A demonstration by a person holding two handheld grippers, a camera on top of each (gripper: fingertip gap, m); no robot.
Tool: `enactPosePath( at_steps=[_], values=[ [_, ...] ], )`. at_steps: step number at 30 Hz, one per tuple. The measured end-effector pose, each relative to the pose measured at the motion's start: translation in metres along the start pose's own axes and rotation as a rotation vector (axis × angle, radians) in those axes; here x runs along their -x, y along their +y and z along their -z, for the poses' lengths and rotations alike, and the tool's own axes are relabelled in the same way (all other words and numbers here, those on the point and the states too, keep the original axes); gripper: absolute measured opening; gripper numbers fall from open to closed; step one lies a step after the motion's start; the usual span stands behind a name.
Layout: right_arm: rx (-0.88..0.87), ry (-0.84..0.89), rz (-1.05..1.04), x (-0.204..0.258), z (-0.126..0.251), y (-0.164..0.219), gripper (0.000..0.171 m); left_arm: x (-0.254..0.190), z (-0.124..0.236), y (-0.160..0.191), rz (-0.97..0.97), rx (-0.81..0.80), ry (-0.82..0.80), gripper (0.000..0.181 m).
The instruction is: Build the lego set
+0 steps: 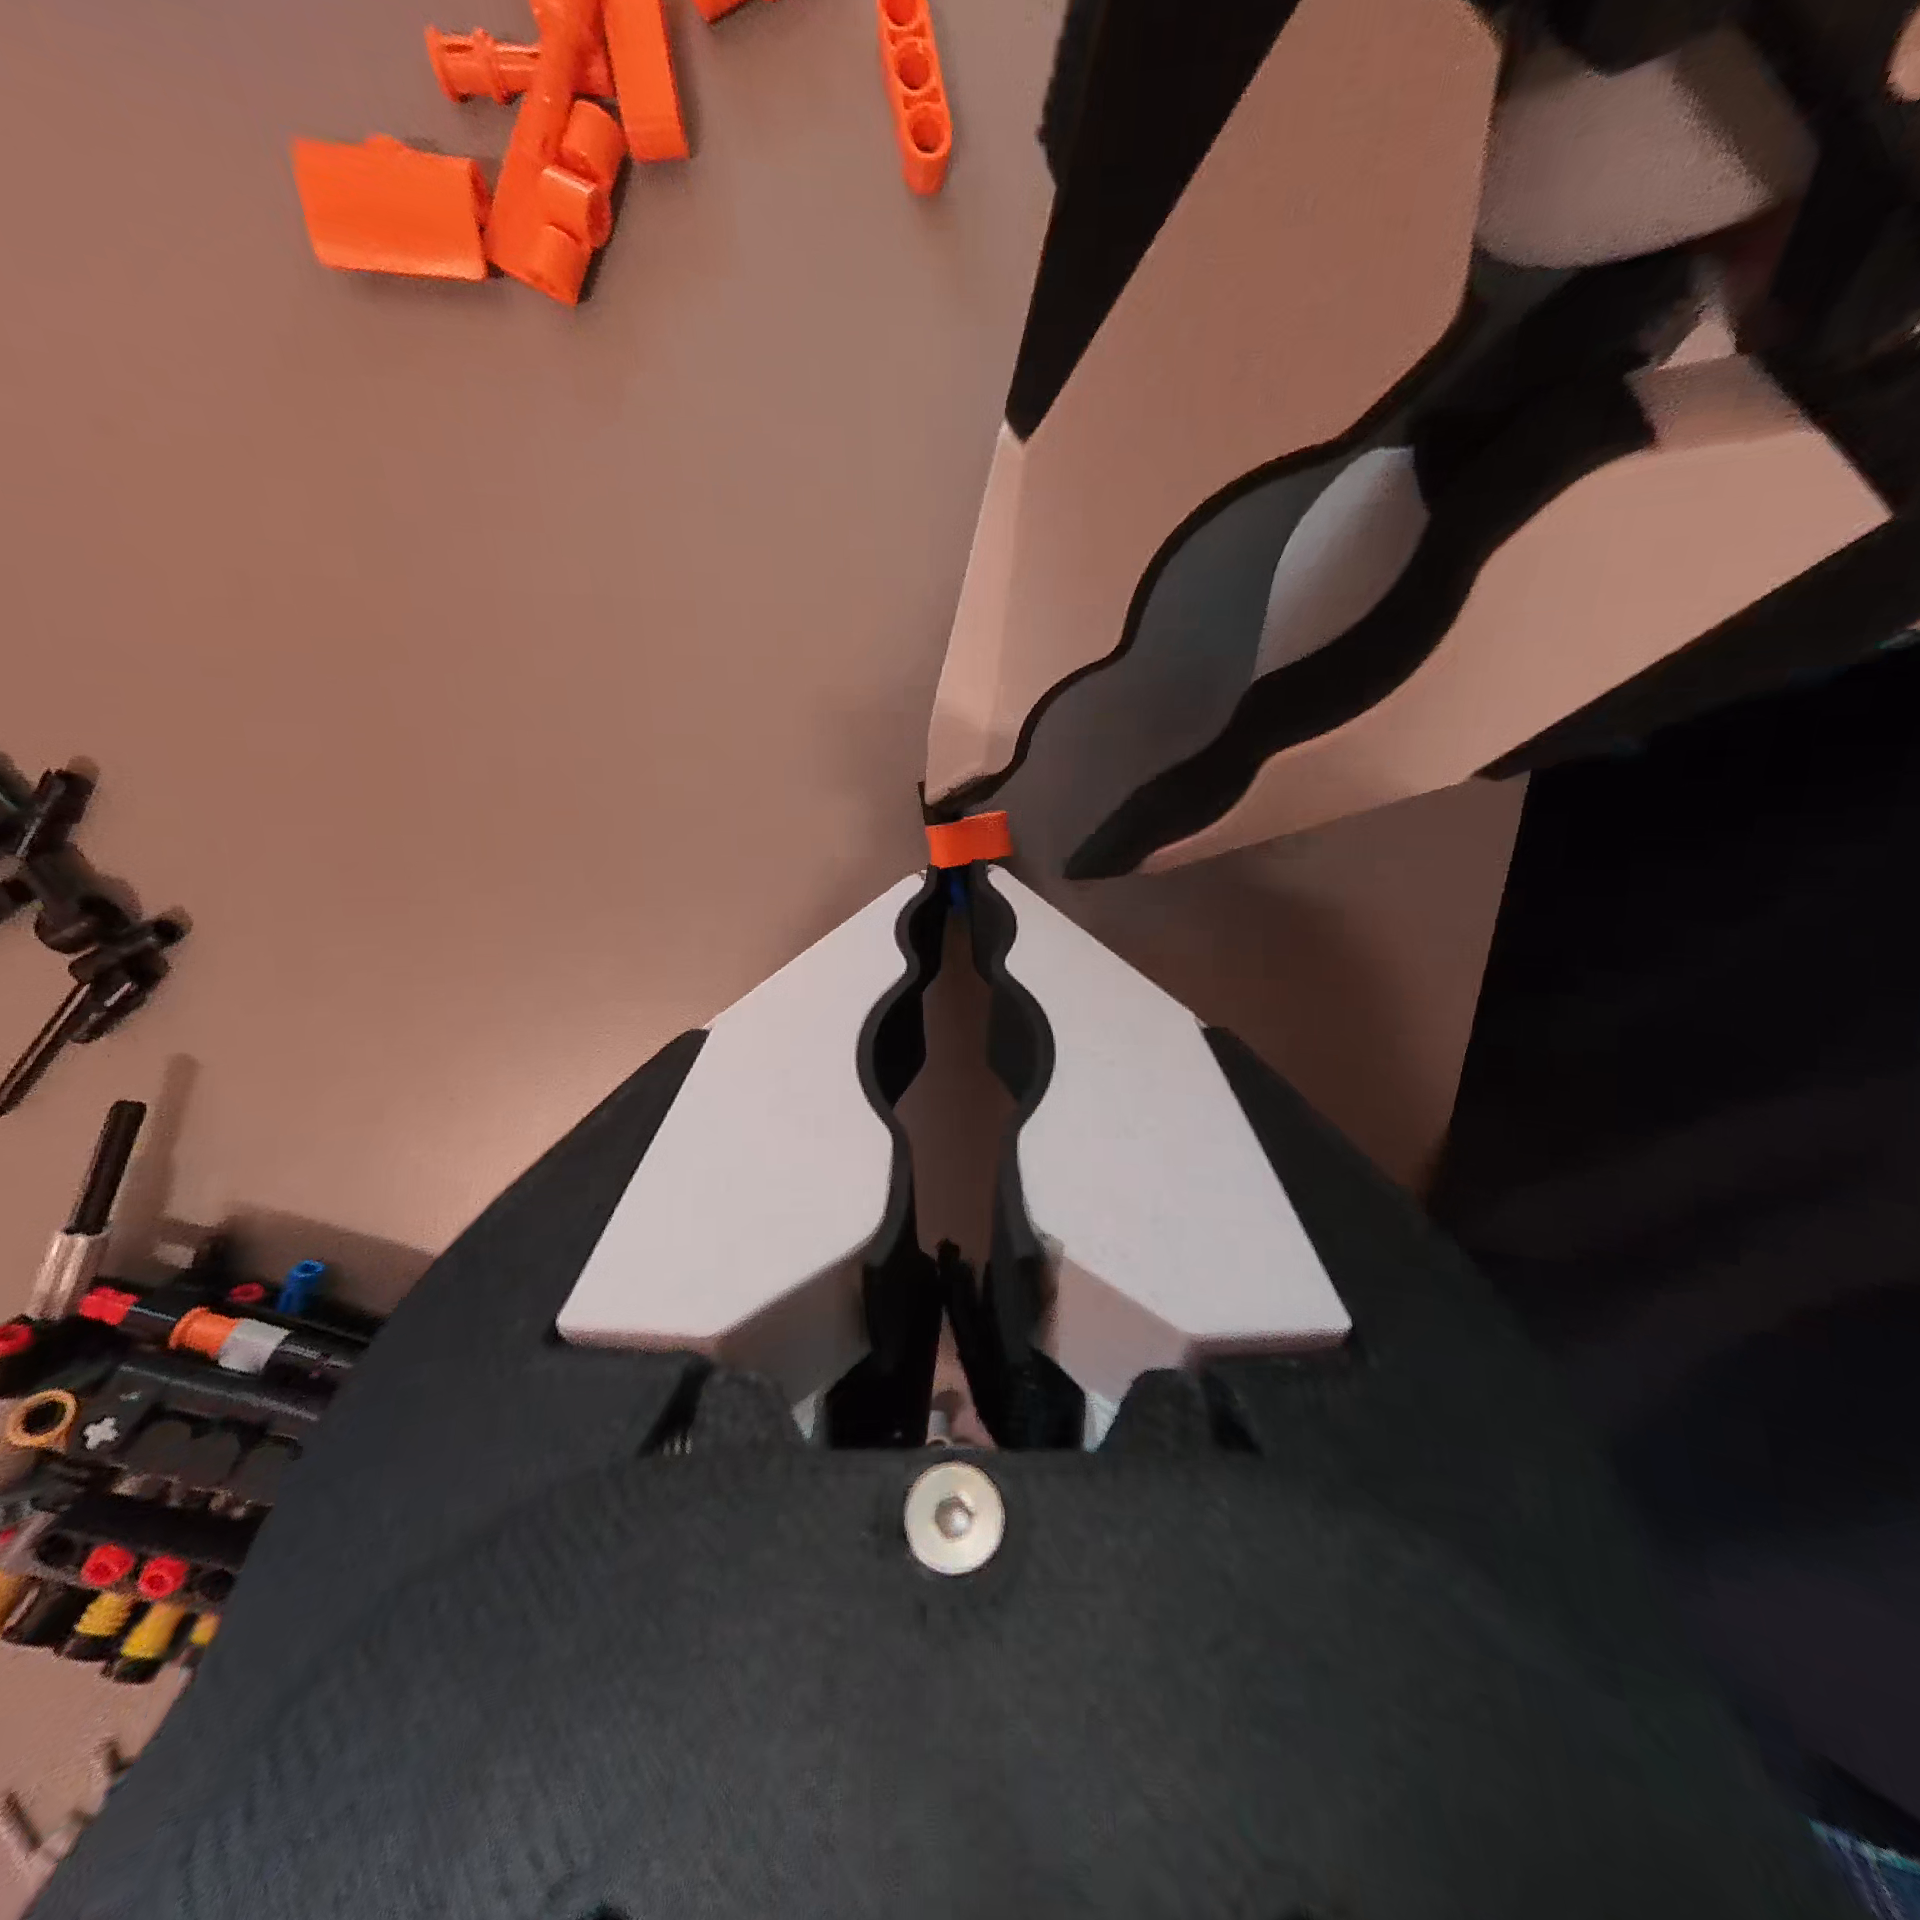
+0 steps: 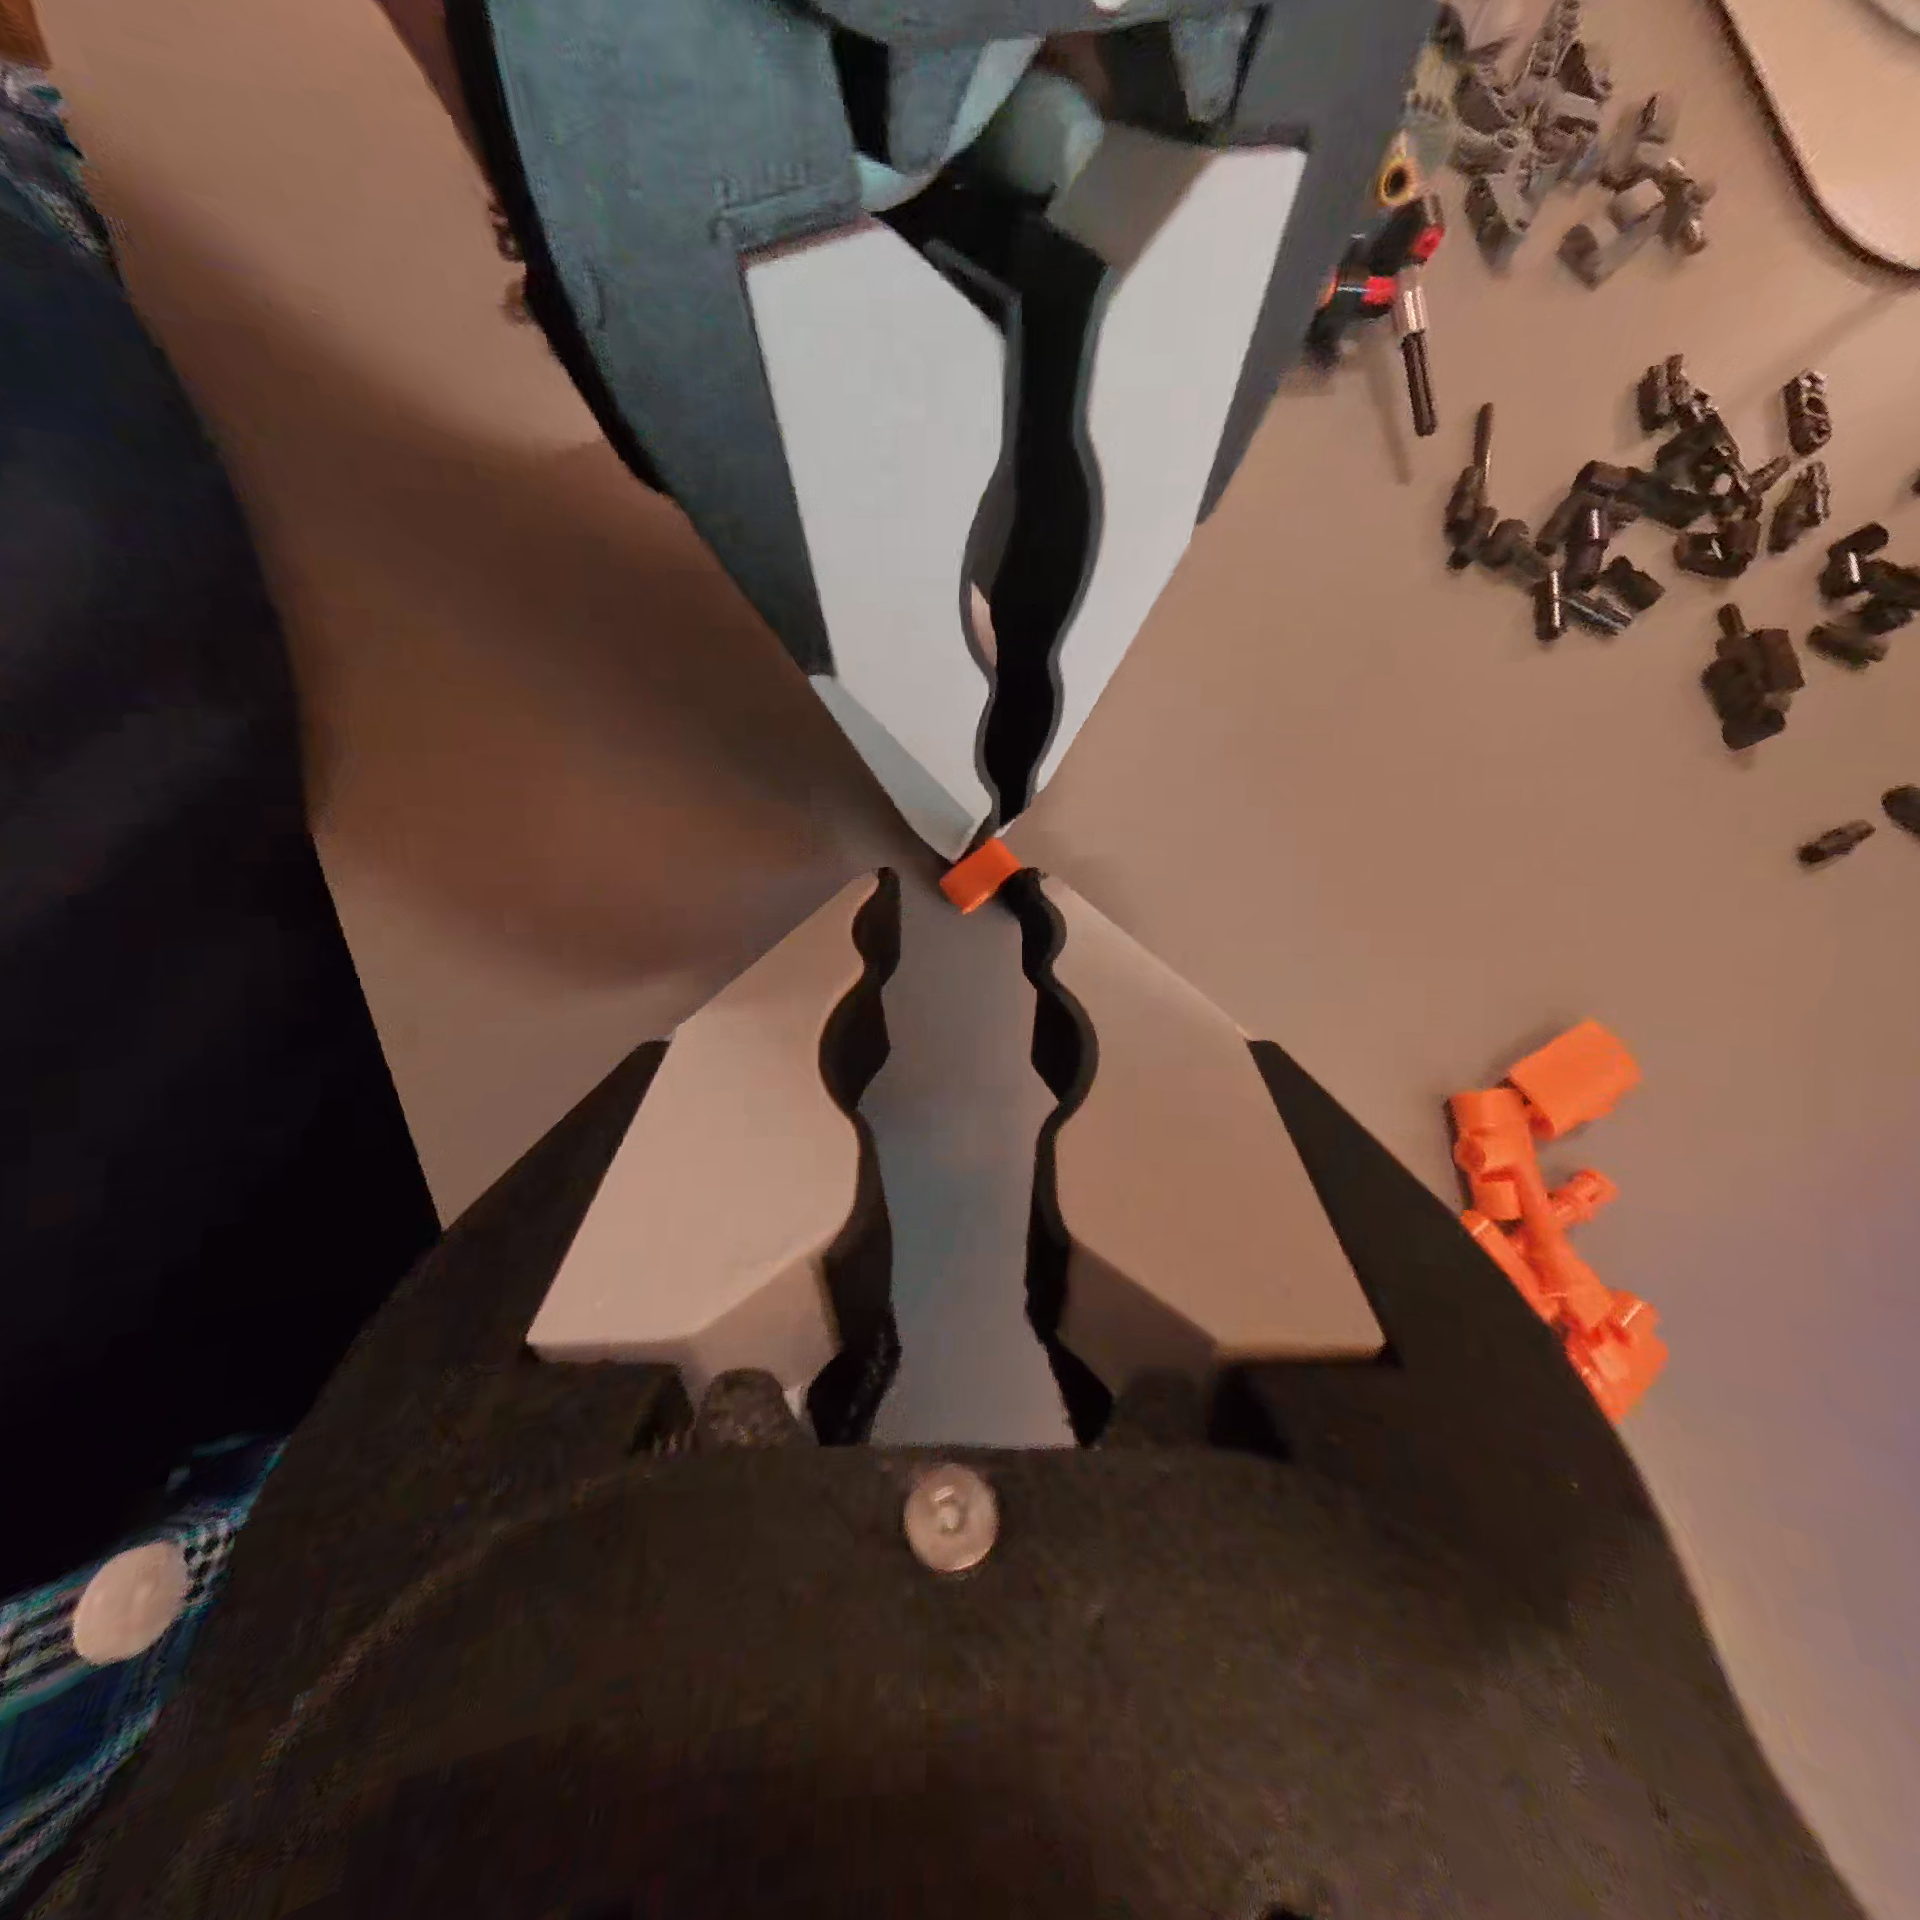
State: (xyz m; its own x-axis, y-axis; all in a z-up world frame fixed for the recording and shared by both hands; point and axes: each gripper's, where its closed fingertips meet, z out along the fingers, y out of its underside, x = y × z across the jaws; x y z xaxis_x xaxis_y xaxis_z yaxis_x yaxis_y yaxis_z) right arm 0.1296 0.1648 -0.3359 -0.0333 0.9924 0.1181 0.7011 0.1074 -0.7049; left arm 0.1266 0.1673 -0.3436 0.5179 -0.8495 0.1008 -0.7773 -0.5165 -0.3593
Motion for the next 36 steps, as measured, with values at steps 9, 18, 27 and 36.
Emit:
enactPosePath(
  at_steps=[9, 18, 27, 36],
  values=[
    [-0.015, 0.045, -0.076, -0.01, 0.003, 0.002, 0.016, 0.001, 0.002, 0.0, 0.076, -0.077, -0.009, 0.004],
    [-0.003, 0.023, -0.137, -0.007, -0.003, 0.006, 0.01, 0.0, 0.001, 0.001, 0.117, -0.12, -0.021, 0.004],
    [-0.002, 0.018, -0.145, -0.01, -0.003, 0.006, 0.002, 0.0, 0.01, -0.003, 0.121, -0.183, -0.011, 0.013],
    [-0.006, 0.022, -0.156, -0.016, 0.001, 0.003, 0.012, 0.018, 0.058, 0.008, 0.126, -0.29, -0.069, 0.015]
  ],
)
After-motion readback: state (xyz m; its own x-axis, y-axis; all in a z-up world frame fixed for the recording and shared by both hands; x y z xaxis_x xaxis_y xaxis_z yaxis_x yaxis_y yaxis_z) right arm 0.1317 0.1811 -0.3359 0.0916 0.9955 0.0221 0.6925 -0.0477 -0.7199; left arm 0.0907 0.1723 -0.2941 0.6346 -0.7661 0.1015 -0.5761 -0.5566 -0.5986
